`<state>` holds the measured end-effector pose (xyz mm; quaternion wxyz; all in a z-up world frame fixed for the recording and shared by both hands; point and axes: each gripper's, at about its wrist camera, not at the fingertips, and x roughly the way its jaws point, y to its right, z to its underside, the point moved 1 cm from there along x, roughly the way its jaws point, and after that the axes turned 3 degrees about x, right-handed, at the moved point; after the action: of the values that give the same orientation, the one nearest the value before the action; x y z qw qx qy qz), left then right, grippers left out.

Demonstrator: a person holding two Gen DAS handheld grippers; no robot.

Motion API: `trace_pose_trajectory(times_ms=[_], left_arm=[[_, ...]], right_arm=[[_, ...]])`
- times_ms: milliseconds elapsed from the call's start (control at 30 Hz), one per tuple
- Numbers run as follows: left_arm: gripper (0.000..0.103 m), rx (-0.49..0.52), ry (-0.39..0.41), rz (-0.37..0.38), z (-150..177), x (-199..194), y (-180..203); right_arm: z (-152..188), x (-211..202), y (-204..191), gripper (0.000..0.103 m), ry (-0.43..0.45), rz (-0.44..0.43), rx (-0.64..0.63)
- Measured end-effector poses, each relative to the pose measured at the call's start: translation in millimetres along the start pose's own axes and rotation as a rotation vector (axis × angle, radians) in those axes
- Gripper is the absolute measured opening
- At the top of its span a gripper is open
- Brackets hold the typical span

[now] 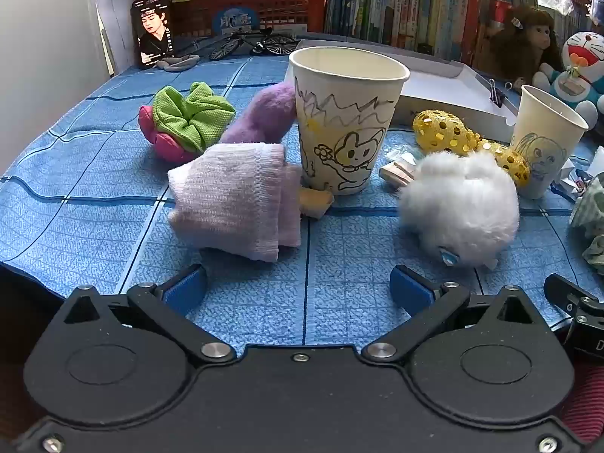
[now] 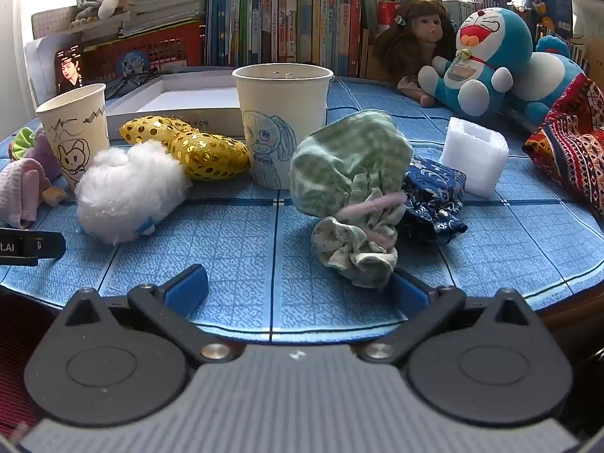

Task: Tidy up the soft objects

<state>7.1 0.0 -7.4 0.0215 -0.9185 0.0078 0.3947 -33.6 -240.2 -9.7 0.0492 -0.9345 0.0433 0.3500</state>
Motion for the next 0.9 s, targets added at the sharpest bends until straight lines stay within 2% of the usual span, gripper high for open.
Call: trace_pose_trajectory(times_ms=[900], left_arm=[[0.103, -0.002, -0.002, -0.002, 0.2, -0.3, -1.5]], right_arm=[[0.1, -0.3, -0.3, 0.103, 0.006, 0.002, -0.001]])
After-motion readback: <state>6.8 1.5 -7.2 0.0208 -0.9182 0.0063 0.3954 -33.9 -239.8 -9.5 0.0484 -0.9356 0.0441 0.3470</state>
